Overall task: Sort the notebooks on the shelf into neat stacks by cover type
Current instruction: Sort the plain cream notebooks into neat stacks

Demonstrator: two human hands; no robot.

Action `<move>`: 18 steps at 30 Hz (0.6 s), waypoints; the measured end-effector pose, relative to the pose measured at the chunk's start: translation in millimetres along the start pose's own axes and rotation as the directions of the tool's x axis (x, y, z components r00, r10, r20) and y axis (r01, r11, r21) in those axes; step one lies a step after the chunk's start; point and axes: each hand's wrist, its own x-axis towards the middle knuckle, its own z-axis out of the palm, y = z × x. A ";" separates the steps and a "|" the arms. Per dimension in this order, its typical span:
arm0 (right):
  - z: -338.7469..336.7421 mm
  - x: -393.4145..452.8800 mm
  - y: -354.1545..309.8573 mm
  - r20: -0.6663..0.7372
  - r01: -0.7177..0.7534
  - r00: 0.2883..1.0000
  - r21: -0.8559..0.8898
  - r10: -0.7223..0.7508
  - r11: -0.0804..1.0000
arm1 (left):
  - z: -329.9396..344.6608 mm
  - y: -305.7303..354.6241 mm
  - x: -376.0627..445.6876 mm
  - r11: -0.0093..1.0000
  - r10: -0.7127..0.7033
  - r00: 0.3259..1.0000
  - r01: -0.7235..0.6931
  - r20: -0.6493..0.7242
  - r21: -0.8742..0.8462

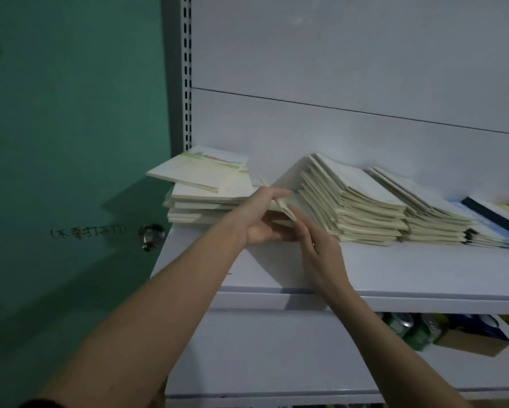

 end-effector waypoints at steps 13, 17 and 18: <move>-12.2 18.5 6.8 -0.065 -0.052 0.997 -0.162 0.042 0.985 | 1.9 54.0 -36.4 0.876 0.460 0.790 -0.328 -0.405 0.355; 5.1 47.6 14.3 0.364 0.032 0.928 -0.298 0.082 0.954 | -28.0 57.3 -53.4 0.874 0.481 0.728 -0.351 -0.489 0.337; 9.8 57.9 12.6 0.391 0.067 0.918 -0.329 0.071 0.942 | -31.4 56.7 -57.1 0.873 0.485 0.720 -0.361 -0.497 0.329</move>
